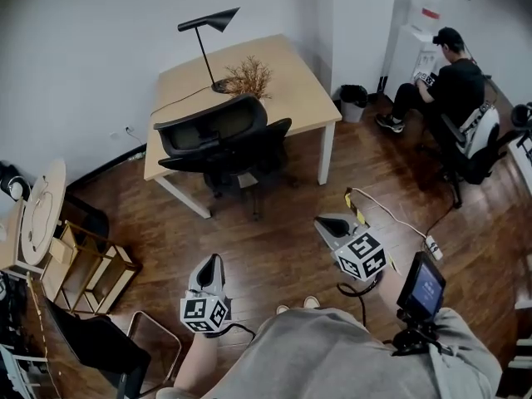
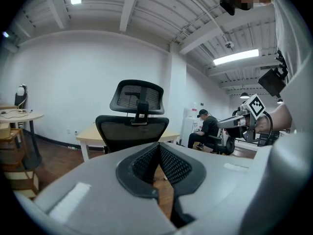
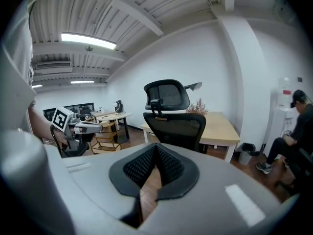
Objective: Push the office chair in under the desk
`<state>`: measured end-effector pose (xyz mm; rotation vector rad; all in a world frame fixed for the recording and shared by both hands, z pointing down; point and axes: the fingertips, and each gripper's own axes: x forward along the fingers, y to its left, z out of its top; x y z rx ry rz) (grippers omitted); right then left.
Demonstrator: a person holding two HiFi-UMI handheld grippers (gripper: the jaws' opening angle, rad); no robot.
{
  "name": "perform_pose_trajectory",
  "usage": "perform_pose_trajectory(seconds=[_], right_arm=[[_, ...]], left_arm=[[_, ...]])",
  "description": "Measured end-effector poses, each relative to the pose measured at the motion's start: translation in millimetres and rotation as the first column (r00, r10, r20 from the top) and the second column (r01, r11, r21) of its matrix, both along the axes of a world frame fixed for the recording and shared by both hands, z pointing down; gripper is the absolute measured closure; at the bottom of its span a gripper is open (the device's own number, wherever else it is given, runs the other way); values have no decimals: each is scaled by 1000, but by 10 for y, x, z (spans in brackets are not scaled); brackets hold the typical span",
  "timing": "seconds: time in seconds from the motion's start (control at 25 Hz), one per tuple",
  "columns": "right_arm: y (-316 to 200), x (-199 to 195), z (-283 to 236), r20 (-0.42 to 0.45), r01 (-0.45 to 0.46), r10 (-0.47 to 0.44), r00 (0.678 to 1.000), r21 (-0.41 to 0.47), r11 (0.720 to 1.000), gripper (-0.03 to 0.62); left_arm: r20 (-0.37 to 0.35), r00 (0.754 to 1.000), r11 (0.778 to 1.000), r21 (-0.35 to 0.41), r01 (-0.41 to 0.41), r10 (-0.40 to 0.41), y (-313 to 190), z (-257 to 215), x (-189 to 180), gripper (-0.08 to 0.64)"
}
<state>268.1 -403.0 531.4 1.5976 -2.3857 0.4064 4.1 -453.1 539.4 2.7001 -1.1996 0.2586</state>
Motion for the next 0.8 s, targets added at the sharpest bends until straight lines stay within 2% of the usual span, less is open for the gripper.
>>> perform_pose_trajectory(seconds=[0.32,0.8], right_arm=[[17,-147,-88,-4,-32,32,999,18,999,588],[70,-208,-120,-16,-57,57,998,22,998,588]], left_arm=[[-2,998,998,14,-65,65,28,-72,24,558],[-6,996,996,32,-88,88,105,-139,-45,558]])
